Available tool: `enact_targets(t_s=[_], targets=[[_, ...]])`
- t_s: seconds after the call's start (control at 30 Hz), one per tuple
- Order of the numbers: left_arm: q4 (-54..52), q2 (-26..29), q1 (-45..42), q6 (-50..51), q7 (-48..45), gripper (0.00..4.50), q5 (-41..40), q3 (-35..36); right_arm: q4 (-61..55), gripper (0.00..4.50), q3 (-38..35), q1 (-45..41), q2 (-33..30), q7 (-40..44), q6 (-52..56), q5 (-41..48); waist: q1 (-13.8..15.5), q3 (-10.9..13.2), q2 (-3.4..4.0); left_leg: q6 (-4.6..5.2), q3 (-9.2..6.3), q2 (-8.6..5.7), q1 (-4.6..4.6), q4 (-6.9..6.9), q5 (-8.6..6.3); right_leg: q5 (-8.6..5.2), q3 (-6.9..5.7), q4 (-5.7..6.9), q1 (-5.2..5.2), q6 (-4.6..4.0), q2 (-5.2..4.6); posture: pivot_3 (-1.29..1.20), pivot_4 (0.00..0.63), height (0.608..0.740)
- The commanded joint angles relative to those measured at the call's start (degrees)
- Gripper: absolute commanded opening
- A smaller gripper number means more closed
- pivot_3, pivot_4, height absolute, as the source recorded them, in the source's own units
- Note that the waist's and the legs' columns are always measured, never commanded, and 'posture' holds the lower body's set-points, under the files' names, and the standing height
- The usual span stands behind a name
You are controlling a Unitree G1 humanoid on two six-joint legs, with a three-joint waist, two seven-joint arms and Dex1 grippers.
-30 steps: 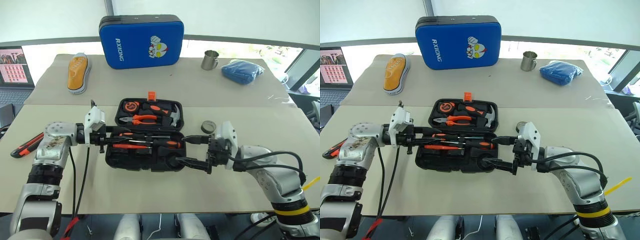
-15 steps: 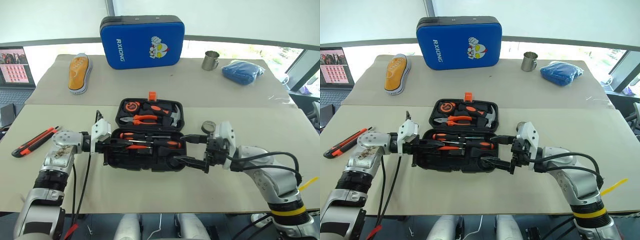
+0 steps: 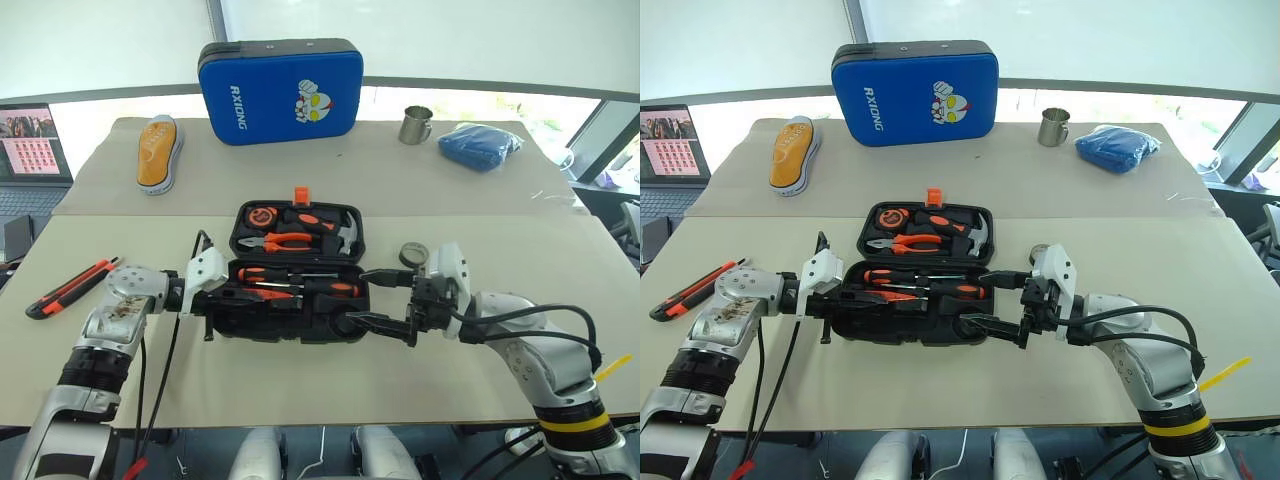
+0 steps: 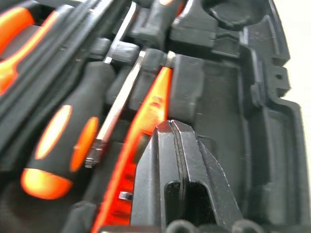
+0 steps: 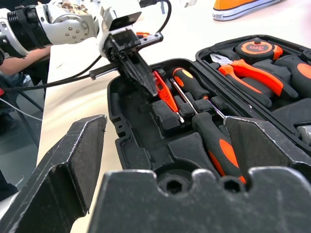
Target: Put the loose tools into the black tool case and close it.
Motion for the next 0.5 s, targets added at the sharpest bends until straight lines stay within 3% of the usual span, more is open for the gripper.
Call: enact_targets(t_s=[0.03, 0.27, 0.5], targets=[[1.2, -1.4, 1.3, 0.9, 1.8, 0.02, -0.5, 0.4, -0.8, 4.50, -0.5, -0.9, 0.4, 0.3, -1.9, -0.2, 0.0, 0.0, 0.05, 0.00, 0.00, -0.01, 0.02, 0.00, 0.00, 0.00, 0.00, 0.00, 0.02, 0.00, 0.00, 0.00, 0.150, 0.740], [-1.8, -1.4, 4.1, -0.6, 3.1, 0.02, -5.6, 6.7, -0.9, 4.50, -0.9, -0.4, 0.7, 1.4, -2.3, 0.3, 0.0, 0.0, 0.04, 0.00, -0.02, 0.00, -0.10, 0.01, 0.01, 0.00, 0.01, 0.02, -0.10, 0.00, -0.01, 0.00, 0.150, 0.740], [0.3, -2.2, 4.5, -0.6, 9.1, 0.02, 0.0, 3.7, -0.4, 4.50, -0.1, -0.7, 0.9, 2.1, -2.5, 0.2, 0.3, 0.0, 0.03, -0.01, -0.03, -0.02, -0.21, 0.04, 0.02, 0.00, 0.00, 0.04, -0.18, 0.00, -0.01, 0.00, 0.150, 0.740]])
